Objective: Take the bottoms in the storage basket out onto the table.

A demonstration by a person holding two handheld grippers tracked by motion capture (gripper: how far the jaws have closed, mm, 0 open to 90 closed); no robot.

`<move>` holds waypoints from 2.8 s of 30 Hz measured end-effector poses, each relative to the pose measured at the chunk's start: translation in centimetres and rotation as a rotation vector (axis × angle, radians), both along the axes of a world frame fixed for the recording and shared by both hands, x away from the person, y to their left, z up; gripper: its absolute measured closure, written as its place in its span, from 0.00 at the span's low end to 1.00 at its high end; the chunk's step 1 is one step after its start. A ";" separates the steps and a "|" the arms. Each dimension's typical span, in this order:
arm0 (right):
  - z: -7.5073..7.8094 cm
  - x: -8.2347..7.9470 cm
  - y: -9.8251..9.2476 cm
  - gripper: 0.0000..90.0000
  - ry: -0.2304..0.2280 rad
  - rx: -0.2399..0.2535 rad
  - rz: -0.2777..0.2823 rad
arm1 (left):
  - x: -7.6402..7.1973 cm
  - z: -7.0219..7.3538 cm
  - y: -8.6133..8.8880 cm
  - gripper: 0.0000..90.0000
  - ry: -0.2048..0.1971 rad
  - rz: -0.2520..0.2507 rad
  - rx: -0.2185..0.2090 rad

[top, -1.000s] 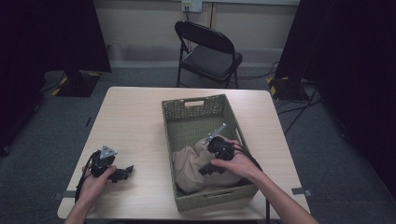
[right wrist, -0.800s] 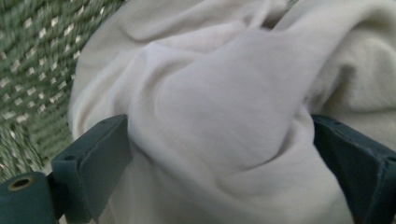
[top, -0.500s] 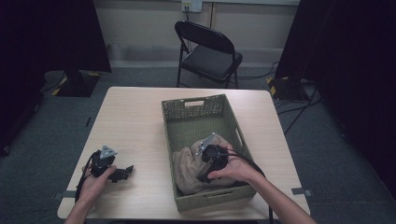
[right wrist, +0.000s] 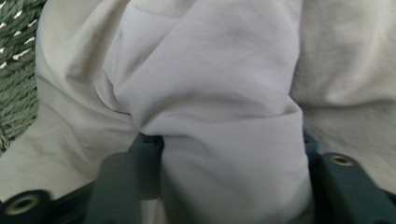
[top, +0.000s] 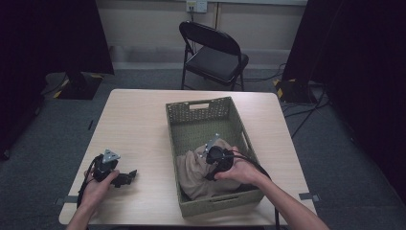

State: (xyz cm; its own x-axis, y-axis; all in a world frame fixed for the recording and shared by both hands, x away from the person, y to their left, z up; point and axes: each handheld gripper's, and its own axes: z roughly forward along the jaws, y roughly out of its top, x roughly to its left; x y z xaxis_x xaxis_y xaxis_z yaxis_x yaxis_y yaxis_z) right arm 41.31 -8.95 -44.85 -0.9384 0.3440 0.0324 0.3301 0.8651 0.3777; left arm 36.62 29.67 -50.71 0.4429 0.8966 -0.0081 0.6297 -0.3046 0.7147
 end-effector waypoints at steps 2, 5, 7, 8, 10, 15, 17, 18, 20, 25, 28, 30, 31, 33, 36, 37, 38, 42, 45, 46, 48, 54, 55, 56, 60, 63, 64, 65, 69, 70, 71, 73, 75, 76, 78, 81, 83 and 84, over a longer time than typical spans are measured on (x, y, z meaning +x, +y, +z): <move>0.0 0.1 0.0 0.54 0.005 -0.002 0.001 | 0.0 0.0 0.0 0.00 0.000 0.000 0.000; 0.3 0.1 0.0 0.60 -0.001 -0.006 -0.013 | 0.0 0.0 0.0 0.00 0.000 0.000 0.000; 0.3 0.2 -0.2 0.61 0.000 0.002 -0.011 | 0.0 0.0 0.0 0.00 0.000 0.000 0.000; 0.3 0.2 -0.2 0.61 0.000 0.002 -0.011 | 0.0 0.0 0.0 0.00 0.000 0.000 0.000; 0.5 0.2 -0.3 0.61 0.014 0.007 -0.025 | 0.0 0.0 0.0 0.00 0.000 -0.001 0.000; 0.8 0.3 -0.6 0.63 -0.014 0.034 -0.050 | 0.0 0.0 0.0 0.00 0.000 0.000 0.000; 1.0 0.2 -0.8 0.63 -0.032 0.050 -0.056 | 0.0 0.0 0.0 0.00 0.000 0.000 0.000; 1.1 0.2 -1.0 0.63 -0.043 0.061 -0.064 | 0.0 0.0 0.0 0.00 0.000 -0.001 0.000; 1.3 0.1 -1.1 0.64 -0.055 0.065 -0.068 | 0.0 0.0 0.0 0.00 0.000 0.000 0.000; 2.2 0.1 -1.7 0.64 -0.079 0.130 -0.098 | 0.0 0.0 0.0 0.00 0.000 0.000 -0.001; 3.5 -0.3 -2.1 0.64 -0.118 0.178 -0.108 | 0.0 0.0 0.0 0.00 0.000 -0.001 0.000; 3.8 -0.4 -2.2 0.64 -0.128 0.187 -0.108 | 0.0 0.0 0.0 0.00 0.000 0.000 0.000; 4.3 -0.6 -2.4 0.64 -0.137 0.213 -0.116 | 0.0 0.0 0.0 0.00 0.000 0.000 0.000; 4.7 -0.8 -2.6 0.64 -0.151 0.216 -0.118 | 0.0 0.0 0.0 0.00 0.000 0.000 0.000; 5.3 -0.9 -2.9 0.64 -0.167 0.225 -0.123 | 0.0 0.0 0.0 0.00 0.000 0.000 0.000; 5.7 -1.0 -3.3 0.64 -0.169 0.250 -0.137 | 0.0 0.0 0.0 0.00 0.000 -0.001 -0.001; 5.7 -1.0 -3.3 0.64 -0.169 0.250 -0.137 | 0.0 0.0 0.0 0.00 0.000 -0.001 -0.001; 5.8 -0.7 -3.8 0.64 -0.167 0.280 -0.167 | 0.0 0.0 0.0 0.00 0.000 -0.005 0.000; 5.9 -0.6 -4.0 0.64 -0.174 0.288 -0.178 | 0.0 0.0 0.0 0.00 0.000 -0.006 0.000; 5.9 -0.6 -4.0 0.64 -0.171 0.296 -0.178 | 0.0 0.0 0.0 0.00 0.000 -0.006 0.000; 5.9 -0.6 -4.1 0.64 -0.174 0.302 -0.182 | 0.0 0.0 0.0 0.00 0.000 -0.006 0.000; 6.3 -0.4 -4.6 0.64 -0.182 0.339 -0.201 | 0.0 0.0 0.0 0.00 0.001 -0.009 -0.001; 6.6 -0.4 -4.8 0.64 -0.184 0.357 -0.199 | 0.0 0.0 0.1 0.00 0.000 -0.009 -0.001; 6.6 -0.4 -4.8 0.64 -0.184 0.357 -0.199 | 0.0 0.0 0.1 0.00 0.000 -0.009 -0.001; 7.3 -0.5 -5.1 0.64 -0.203 0.391 -0.208 | 0.0 0.0 0.1 0.00 0.000 -0.010 -0.001; 7.7 -0.5 -5.2 0.64 -0.219 0.413 -0.217 | 0.1 0.0 0.1 0.00 0.001 -0.010 -0.001; 7.8 -0.5 -5.3 0.64 -0.225 0.422 -0.221 | 0.1 0.0 0.1 0.00 0.001 -0.011 -0.001; 7.9 -0.6 -5.3 0.64 -0.228 0.431 -0.227 | 0.1 0.0 0.1 0.00 0.001 -0.011 -0.001; 8.4 -0.6 -5.7 0.64 -0.240 0.459 -0.242 | 0.1 0.0 0.1 0.00 0.001 -0.011 0.000; 8.4 -0.6 -5.7 0.64 -0.240 0.459 -0.242 | 0.1 0.0 0.1 0.00 0.001 -0.011 0.000; 8.5 -0.6 -5.9 0.64 -0.249 0.476 -0.248 | 0.1 0.0 0.1 0.00 0.000 -0.011 0.000; 8.6 -0.6 -6.0 0.64 -0.253 0.489 -0.254 | 0.1 0.0 0.1 0.00 0.000 -0.011 -0.001; 8.9 -0.7 -6.2 0.64 -0.272 0.520 -0.252 | 0.1 0.0 0.1 0.00 0.000 -0.011 -0.001; 9.1 -0.7 -6.3 0.64 -0.276 0.527 -0.250 | 0.1 0.0 0.1 0.00 0.001 -0.011 -0.001; 9.5 -0.8 -6.5 0.64 -0.289 0.551 -0.252 | 0.1 0.0 0.1 0.00 0.001 -0.011 -0.001; 9.8 -1.0 -6.6 0.64 -0.306 0.578 -0.249 | 0.1 0.0 0.1 0.00 0.001 -0.011 -0.001; 10.1 -1.1 -6.8 0.64 -0.315 0.600 -0.251 | 0.1 0.0 0.1 0.00 0.001 -0.011 -0.001; 10.2 -1.1 -6.8 0.64 -0.325 0.611 -0.253 | 0.1 0.0 0.1 0.00 0.001 -0.011 0.000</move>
